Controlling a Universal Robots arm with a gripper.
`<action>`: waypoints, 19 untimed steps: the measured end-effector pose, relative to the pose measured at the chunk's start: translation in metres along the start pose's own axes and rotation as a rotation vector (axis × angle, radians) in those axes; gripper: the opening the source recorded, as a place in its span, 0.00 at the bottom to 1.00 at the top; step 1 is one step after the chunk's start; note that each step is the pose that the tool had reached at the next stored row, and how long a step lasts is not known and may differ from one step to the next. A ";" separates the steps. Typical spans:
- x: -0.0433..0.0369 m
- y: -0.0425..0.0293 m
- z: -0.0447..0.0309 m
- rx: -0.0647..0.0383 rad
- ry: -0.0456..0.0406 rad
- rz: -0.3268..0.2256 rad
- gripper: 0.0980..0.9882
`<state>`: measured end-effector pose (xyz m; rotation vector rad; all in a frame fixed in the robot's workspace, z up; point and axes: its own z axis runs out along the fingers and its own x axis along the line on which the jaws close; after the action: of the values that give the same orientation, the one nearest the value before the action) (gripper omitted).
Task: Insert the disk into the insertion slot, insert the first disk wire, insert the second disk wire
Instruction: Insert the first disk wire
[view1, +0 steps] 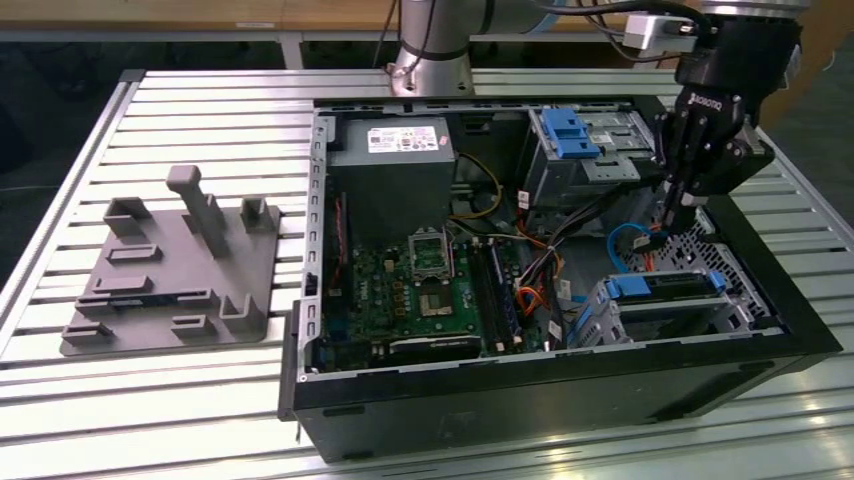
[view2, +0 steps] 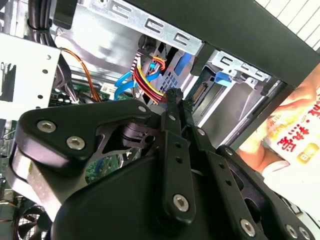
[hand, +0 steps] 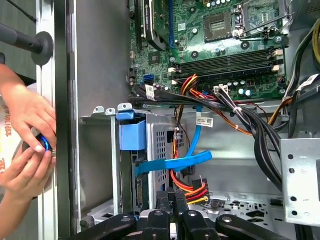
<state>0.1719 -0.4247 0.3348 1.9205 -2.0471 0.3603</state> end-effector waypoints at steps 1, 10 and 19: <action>0.0011 0.0000 -0.0007 0.000 -0.0066 0.000 0.07; 0.0114 -0.0013 -0.0002 -0.004 -0.0540 -0.003 0.07; 0.0184 -0.0019 0.0025 -0.009 -0.1574 -0.009 0.07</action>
<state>0.1727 -0.4427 0.3397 2.0094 -2.1324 0.2029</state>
